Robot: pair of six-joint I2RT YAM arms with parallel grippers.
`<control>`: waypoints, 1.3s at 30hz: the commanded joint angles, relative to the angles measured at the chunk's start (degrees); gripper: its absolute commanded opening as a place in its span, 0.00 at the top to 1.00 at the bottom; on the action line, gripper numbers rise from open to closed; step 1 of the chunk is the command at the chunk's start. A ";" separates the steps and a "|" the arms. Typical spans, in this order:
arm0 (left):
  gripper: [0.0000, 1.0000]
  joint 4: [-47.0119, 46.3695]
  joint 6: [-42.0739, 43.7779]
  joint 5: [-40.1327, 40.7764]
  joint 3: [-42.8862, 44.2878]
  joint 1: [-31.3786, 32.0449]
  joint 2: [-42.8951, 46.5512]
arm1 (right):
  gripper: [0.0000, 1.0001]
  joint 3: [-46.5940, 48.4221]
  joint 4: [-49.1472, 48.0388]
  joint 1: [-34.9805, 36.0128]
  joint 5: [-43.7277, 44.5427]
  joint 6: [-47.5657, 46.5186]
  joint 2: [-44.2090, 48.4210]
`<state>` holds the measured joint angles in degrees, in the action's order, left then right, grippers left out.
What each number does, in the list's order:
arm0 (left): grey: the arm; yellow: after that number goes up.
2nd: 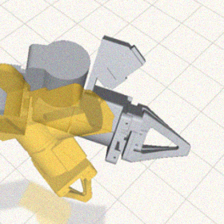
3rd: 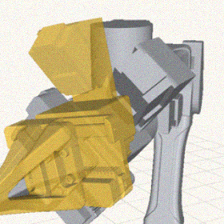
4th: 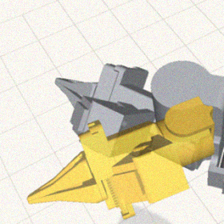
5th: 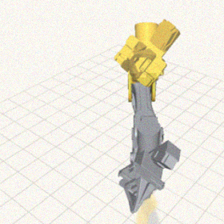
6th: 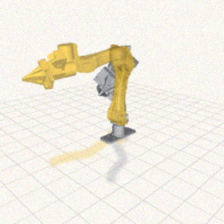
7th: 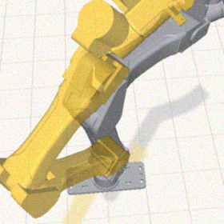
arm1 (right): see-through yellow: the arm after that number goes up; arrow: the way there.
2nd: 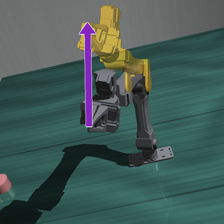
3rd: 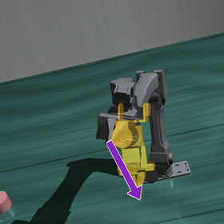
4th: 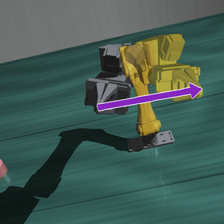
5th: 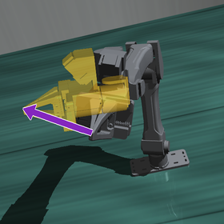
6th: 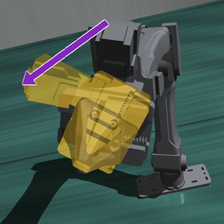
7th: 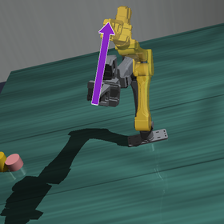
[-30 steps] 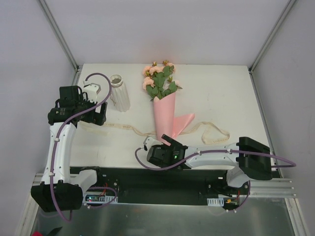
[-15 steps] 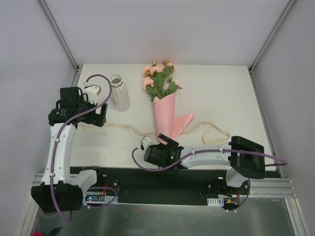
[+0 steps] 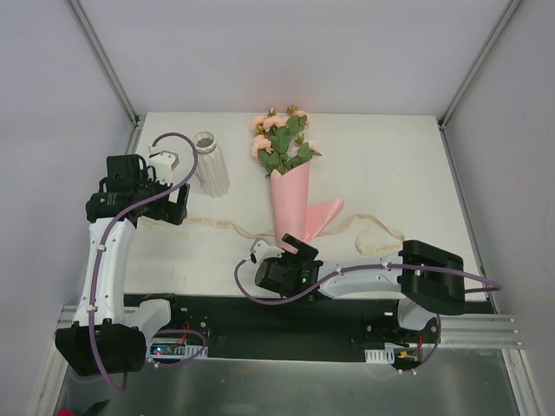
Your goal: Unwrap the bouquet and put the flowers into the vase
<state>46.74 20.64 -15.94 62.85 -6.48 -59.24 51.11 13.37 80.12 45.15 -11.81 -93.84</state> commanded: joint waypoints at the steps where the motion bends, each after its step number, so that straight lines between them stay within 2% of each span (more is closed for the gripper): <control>1: 0.01 0.72 1.42 0.39 -0.01 -0.29 0.79 | 0.04 -0.93 -3.17 -0.05 6.09 -1.54 0.15; 7: 0.01 0.72 1.59 0.30 -0.36 -0.29 0.88 | 0.06 -0.67 -6.07 0.39 12.41 -1.63 1.46; 13: 0.01 0.72 1.42 -0.40 -0.36 -0.29 0.97 | 0.07 -0.13 -11.08 1.71 20.24 -3.04 10.95; 18: 0.01 0.63 2.03 -0.32 0.08 -0.37 0.97 | 0.07 -2.68 -11.35 3.46 25.16 -1.29 17.19; 22: 0.01 0.63 2.30 -0.49 0.17 -0.37 0.53 | 0.05 -3.30 -1.96 5.31 27.98 8.36 19.83; 27: 0.01 0.72 1.94 -1.28 0.34 -0.29 -0.34 | 0.02 -2.51 16.67 6.72 31.05 27.70 21.59; 29: 0.01 0.63 1.86 -1.54 0.52 -0.29 -0.61 | 0.01 -2.68 17.57 8.30 29.92 28.69 22.47; 31: 0.01 0.63 1.94 -1.55 0.61 -0.29 -0.78 | 0.01 -3.38 14.17 9.18 27.03 23.97 22.56; 33: 0.01 0.63 1.86 -1.63 0.96 -0.29 -0.87 | 0.00 -3.91 6.52 9.09 20.27 16.26 21.51; 35: 0.01 0.63 1.51 -1.72 1.05 -0.20 -0.96 | 0.01 -3.13 2.04 8.74 14.04 13.06 18.62; 39: 0.01 0.81 1.50 -1.37 0.70 -0.29 -0.70 | 0.03 0.47 -0.27 6.20 5.40 7.95 12.29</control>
<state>46.72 22.00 -16.10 62.85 -6.48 -60.05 48.03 18.63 88.16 61.49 2.72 -76.62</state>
